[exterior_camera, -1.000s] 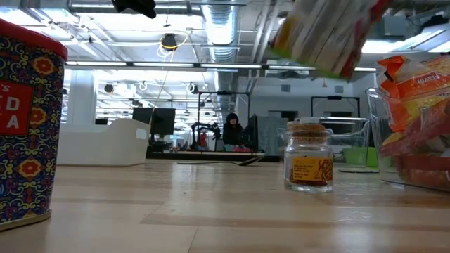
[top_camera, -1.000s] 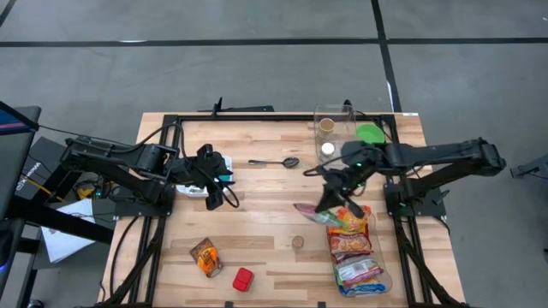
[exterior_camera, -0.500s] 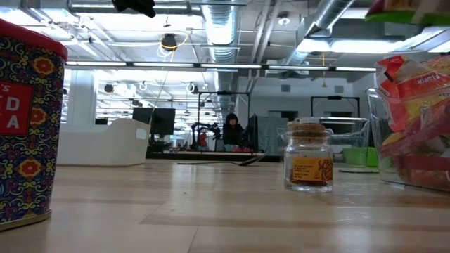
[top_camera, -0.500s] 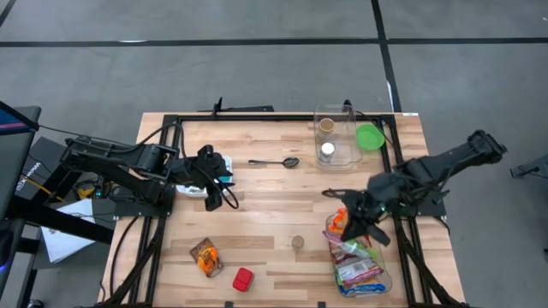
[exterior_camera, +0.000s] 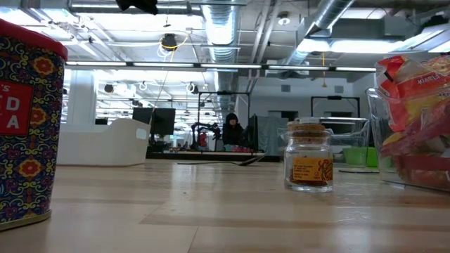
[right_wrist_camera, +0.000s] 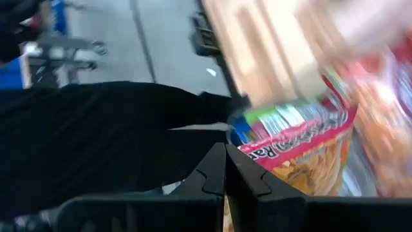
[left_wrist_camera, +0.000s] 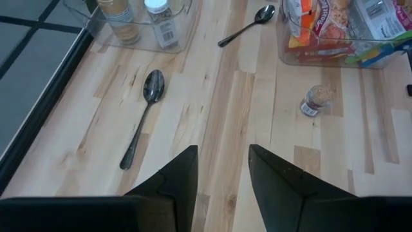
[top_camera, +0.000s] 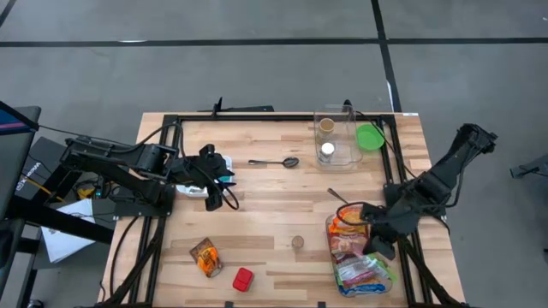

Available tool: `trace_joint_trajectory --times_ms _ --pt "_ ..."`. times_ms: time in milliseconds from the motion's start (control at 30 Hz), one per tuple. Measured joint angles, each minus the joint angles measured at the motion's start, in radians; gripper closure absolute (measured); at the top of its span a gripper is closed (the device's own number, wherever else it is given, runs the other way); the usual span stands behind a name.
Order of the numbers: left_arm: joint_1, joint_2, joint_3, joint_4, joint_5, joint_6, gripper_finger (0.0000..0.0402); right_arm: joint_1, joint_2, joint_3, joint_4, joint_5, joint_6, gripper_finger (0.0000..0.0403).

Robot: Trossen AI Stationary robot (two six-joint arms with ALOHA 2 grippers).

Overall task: Pick & Place Food Item
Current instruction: Put the green noodle pack into the bottom transparent bin

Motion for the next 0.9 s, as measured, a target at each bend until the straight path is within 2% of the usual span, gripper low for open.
trace_joint_trajectory --times_ms 167,367,600,900 --pt "0.0 0.0 0.0 0.004 0.0 0.003 0.0271 0.056 -0.048 0.0 -0.126 0.062 0.223 0.0403" --pt "0.0 0.0 0.0 0.004 -0.001 0.003 0.0271 0.082 -0.085 0.0 -0.192 0.086 0.352 0.0403" --pt "0.007 0.0 0.0 0.042 -0.001 0.003 0.0271 0.058 -0.089 0.0 -0.302 0.085 0.416 0.0403" --pt "0.007 0.0 0.0 0.05 -0.001 0.042 0.0271 -0.037 -0.033 0.0 -0.311 0.068 0.384 0.0403"
